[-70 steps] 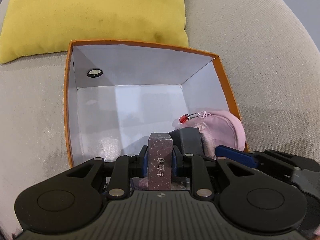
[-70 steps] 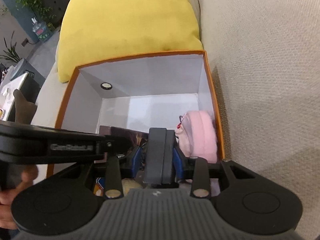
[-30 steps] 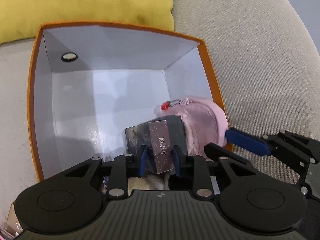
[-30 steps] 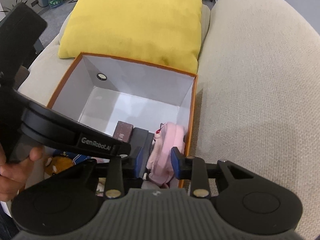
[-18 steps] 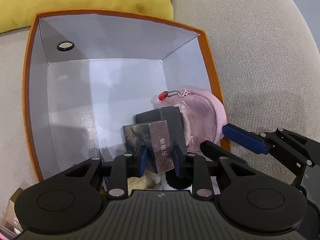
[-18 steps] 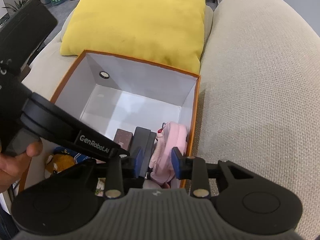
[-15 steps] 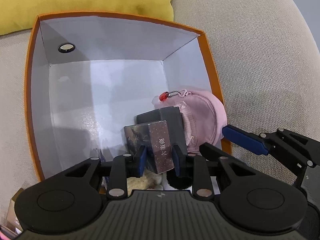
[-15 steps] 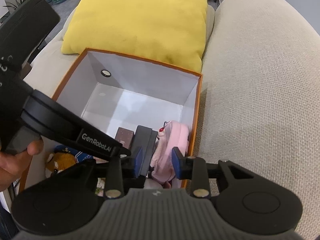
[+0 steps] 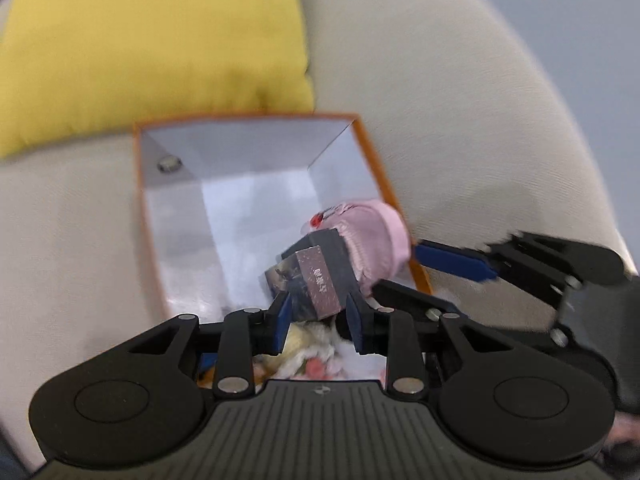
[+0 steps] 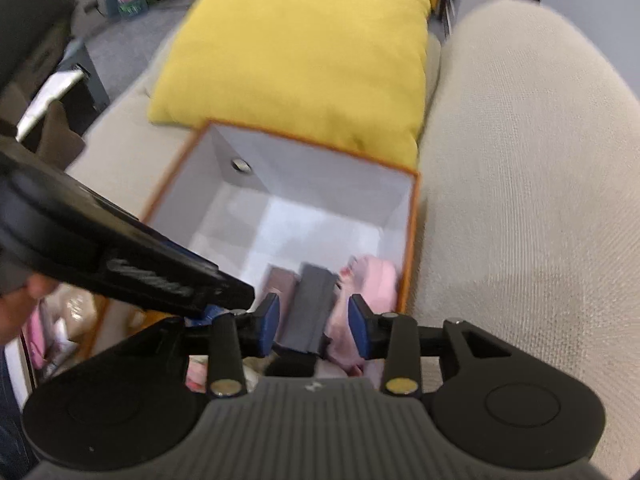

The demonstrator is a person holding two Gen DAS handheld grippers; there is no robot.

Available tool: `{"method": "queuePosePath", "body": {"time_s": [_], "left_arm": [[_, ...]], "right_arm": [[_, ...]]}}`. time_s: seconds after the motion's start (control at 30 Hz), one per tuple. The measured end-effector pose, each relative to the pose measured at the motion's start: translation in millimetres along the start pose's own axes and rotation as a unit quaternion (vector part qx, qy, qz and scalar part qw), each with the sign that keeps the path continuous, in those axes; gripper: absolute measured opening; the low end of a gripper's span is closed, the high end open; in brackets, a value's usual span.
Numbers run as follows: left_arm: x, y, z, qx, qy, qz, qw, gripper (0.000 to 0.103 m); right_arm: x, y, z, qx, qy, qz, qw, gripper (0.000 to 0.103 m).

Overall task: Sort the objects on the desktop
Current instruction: 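Withdraw both tools from the shoebox back toward the pile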

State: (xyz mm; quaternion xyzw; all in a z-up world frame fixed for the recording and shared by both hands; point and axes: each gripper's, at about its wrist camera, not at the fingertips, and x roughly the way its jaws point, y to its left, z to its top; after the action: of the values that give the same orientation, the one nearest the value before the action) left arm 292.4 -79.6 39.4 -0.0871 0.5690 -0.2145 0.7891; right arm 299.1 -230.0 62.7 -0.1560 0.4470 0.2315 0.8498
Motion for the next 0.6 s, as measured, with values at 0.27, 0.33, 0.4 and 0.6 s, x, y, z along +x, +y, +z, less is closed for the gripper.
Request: {"method": "queuePosePath", "body": {"time_s": [0.27,0.33,0.4,0.6], "left_arm": [[-96.5,44.4,-64.9,-0.002,-0.073,0.085,0.9937,0.04],[-107.3,57.4,-83.3,-0.01,-0.073,0.107,0.9915,0.046],[-110.9,69.2,-104.9,-0.013,-0.071,0.128,0.9891,0.047],[-106.5,107.2,-164.6,-0.034,-0.053,0.141,0.9879,0.048]], "right_arm": [[-34.7,78.9,-10.9,-0.053,-0.06,0.094,0.992,0.039],[-37.3,100.4,-17.1,-0.055,-0.063,0.126,0.989,0.039],[-36.1,120.4,-24.4,-0.056,-0.064,0.147,0.985,0.038],[-2.9,170.9,-54.8,-0.017,-0.03,0.215,0.976,0.036]]}}
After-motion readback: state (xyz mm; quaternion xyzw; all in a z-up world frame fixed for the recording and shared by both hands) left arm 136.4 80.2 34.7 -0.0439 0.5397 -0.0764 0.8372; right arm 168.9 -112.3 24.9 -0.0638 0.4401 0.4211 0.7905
